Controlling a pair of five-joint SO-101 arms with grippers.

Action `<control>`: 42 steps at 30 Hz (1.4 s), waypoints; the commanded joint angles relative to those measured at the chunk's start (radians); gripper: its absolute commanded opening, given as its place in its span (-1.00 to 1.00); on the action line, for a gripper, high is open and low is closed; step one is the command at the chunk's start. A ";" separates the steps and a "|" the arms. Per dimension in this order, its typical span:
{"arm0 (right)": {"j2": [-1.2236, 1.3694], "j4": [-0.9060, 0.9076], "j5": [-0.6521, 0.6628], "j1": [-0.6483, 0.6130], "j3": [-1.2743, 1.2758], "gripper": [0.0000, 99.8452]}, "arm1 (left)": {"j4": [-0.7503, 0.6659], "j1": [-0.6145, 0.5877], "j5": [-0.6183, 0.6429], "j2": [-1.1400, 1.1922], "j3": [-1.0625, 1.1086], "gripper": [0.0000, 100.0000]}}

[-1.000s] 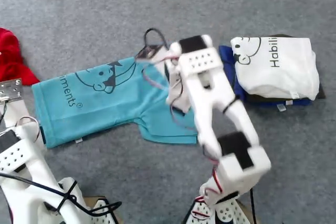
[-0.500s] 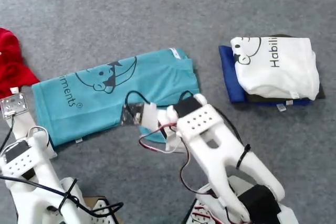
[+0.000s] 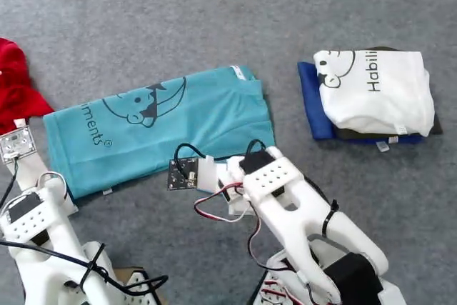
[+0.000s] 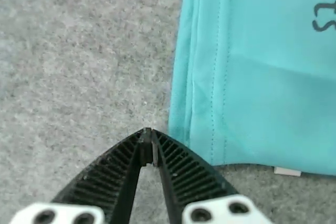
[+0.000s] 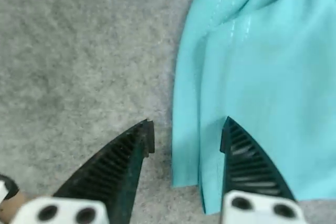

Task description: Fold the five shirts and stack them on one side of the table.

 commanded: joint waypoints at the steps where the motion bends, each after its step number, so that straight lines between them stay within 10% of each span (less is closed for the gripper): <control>1: 0.054 -0.064 0.006 0.003 0.010 -0.57 | -0.015 0.001 0.002 -0.006 -0.004 -0.94; 11: 0.255 -0.057 0.000 0.031 -0.136 -0.98 | -0.012 -0.002 0.002 -0.006 -0.004 -0.94; 22: 0.384 -0.020 0.002 0.193 -0.367 -0.97 | -0.014 -0.001 0.002 -0.006 -0.004 -0.94; 42: 1.035 0.523 0.091 0.127 -1.687 -0.97 | -0.015 -0.001 0.002 -0.006 -0.002 -0.94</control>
